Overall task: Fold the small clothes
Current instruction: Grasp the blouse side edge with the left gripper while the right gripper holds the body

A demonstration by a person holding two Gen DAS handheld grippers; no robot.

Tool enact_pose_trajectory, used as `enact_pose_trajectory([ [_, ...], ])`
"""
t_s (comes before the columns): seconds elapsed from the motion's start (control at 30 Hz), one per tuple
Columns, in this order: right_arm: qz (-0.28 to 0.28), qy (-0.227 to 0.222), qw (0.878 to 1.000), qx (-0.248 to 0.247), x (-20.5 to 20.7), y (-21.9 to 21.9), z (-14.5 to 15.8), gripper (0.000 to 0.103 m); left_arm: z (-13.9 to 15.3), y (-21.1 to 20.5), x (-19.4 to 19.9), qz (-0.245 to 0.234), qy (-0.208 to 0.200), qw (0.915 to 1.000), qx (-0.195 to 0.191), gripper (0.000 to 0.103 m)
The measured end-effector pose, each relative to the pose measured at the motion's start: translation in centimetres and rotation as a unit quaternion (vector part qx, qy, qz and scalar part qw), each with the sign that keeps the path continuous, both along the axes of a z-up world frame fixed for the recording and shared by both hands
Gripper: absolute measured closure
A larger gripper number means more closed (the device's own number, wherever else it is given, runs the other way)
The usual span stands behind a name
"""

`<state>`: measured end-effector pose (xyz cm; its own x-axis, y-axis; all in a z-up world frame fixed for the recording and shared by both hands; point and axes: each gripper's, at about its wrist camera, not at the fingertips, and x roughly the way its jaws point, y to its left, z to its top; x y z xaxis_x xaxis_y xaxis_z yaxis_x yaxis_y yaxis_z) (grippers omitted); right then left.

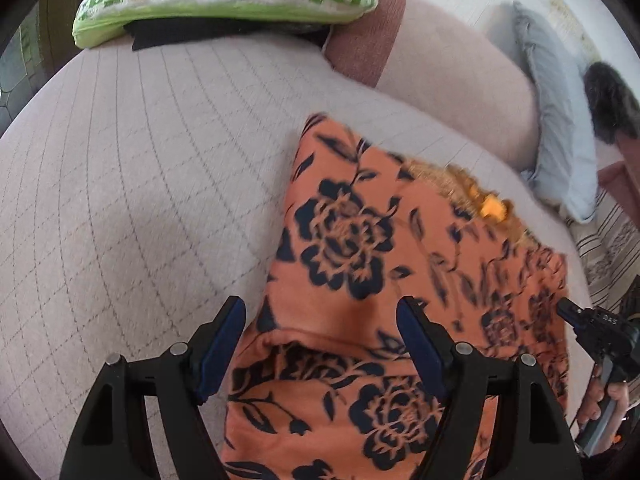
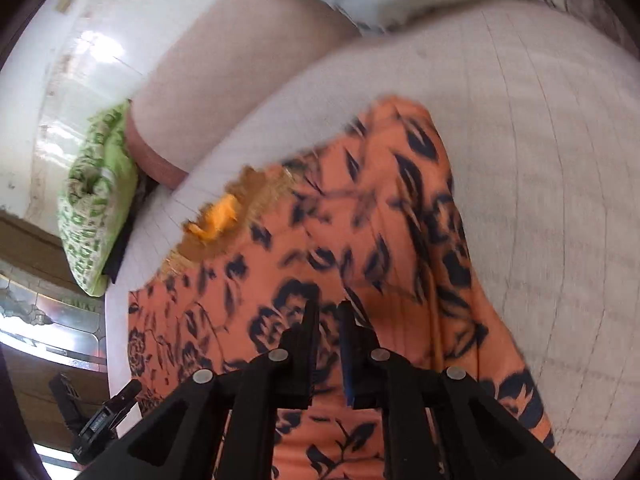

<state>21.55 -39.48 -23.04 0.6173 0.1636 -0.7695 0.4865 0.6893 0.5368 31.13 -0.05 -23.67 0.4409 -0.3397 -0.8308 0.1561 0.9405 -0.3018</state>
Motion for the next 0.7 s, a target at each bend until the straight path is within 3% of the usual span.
enact_pose_trajectory([
  [0.07,-0.009,-0.019,1.000,-0.001,0.9,-0.8,0.1,0.090,0.5,-0.7,0.0,-0.002,-0.017,0.9999,0.000,0.025],
  [0.13,-0.016,-0.006,1.000,0.001,1.8,-1.7,-0.8,0.090,0.1,-1.5,0.2,-0.008,-0.013,0.9998,0.015,0.025],
  [0.23,-0.038,0.012,0.999,0.013,1.6,-3.7,-2.8,0.092,-2.5,-2.6,0.8,-0.019,0.029,0.9966,0.075,0.025],
  [0.3,-0.041,0.010,0.999,0.020,1.5,-3.9,-2.4,0.092,-2.3,-3.3,0.6,-0.029,0.015,0.9948,0.096,0.024],
  [0.4,-0.029,-0.014,0.999,0.014,0.7,-3.4,-0.6,0.090,-1.4,-3.5,0.5,-0.028,0.008,0.9973,0.068,0.024],
  [0.57,0.058,-0.014,0.992,0.112,0.1,0.6,-1.1,0.090,-1.2,-4.0,0.0,-0.033,0.007,0.9961,0.081,0.024],
  [0.67,0.121,0.040,0.985,0.119,0.7,4.3,-3.3,0.089,-2.0,-4.9,-0.5,-0.049,0.008,0.9904,0.129,0.023],
  [0.7,0.126,0.042,0.986,0.098,0.7,5.1,-3.7,0.090,-2.0,-5.2,-0.8,-0.051,0.004,0.9895,0.135,0.023],
])
